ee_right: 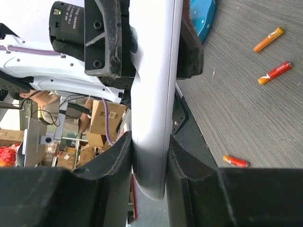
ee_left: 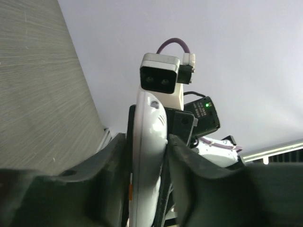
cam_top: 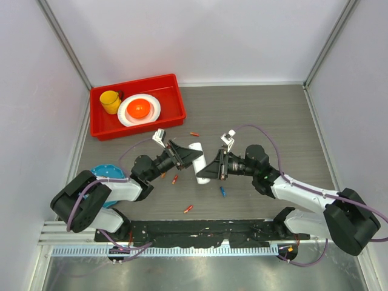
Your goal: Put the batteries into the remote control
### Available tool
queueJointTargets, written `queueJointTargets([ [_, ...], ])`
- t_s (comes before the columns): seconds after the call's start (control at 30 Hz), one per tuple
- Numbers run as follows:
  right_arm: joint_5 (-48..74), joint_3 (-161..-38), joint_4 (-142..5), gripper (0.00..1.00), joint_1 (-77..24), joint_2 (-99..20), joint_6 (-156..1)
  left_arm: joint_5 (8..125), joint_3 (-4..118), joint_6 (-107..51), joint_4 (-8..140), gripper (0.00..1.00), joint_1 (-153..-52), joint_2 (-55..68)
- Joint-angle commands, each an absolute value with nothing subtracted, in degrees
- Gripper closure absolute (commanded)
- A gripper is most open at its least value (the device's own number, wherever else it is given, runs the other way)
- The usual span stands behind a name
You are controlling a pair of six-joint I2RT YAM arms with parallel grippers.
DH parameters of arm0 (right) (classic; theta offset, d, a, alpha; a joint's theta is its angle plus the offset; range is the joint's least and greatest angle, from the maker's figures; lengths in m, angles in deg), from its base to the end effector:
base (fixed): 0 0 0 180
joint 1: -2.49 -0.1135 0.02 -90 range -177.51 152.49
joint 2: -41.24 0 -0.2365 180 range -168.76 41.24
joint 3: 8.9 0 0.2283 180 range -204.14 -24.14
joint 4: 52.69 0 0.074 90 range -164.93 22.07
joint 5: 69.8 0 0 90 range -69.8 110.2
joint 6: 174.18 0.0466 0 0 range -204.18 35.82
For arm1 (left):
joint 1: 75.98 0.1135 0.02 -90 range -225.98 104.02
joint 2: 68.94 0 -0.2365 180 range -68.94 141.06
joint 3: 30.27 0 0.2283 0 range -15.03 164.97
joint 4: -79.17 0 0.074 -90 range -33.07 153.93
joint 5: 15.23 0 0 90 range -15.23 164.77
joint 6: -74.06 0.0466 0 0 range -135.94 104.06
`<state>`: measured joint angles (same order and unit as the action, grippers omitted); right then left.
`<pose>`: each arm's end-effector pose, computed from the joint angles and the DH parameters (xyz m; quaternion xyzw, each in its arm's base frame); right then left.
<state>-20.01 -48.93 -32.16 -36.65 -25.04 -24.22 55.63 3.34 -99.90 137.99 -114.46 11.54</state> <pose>0.1661 0.1740 0.2181 -0.1010 0.7265 0.6448 0.2148 0.1881 -0.1690 0.2046 -0.1209 0.6226 -0.7218 0.2771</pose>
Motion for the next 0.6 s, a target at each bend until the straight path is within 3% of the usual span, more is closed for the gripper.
queueJointTargets([
  [0.0, -21.55, -55.31, -44.47, 0.99, -36.54, -18.90, -34.59, 55.34, 4.40, -101.55, 152.52, 0.44, -114.13, 12.09],
  [0.03, -21.29, -56.82, -48.90, 0.99, -36.54, -18.09, -37.22, 55.96, 4.05, -101.63, 152.52, 0.38, -113.61, 12.00],
  [0.07, -20.50, -58.48, -53.20, 0.99, -36.54, -17.30, -42.56, 56.22, 3.78, -101.90, 152.52, 0.06, -113.34, 11.83],
  [0.1, -20.15, -61.11, -60.12, 0.99, -36.54, -16.25, -44.61, 56.40, 3.60, -102.16, 152.44, 0.00, -112.99, 11.74],
  [0.27, -14.46, -67.28, -76.77, 0.99, -36.01, -14.31, -55.23, 55.79, 3.43, -103.48, 151.56, 0.00, -109.13, 9.73],
  [0.37, 10.36, -76.14, -95.39, 0.99, -36.01, -17.89, -59.39, 56.48, 2.38, -103.40, 146.83, 0.00, -105.09, 4.64],
  [0.4, 26.36, -80.69, -103.35, 0.99, -36.01, -19.56, -60.09, 56.92, 1.07, -101.65, 142.20, 0.00, -103.08, 2.62],
  [0.43, 34.88, -82.65, -106.83, 0.99, -36.01, -22.97, -60.45, 57.71, 0.36, -99.89, 139.02, 0.00, -102.45, -0.01],
  [0.57, 57.78, -85.39, -111.86, 0.99, -35.31, -28.26, -64.31, 65.44, -1.85, -90.66, 112.60, 0.01, -102.09, -19.92],
])
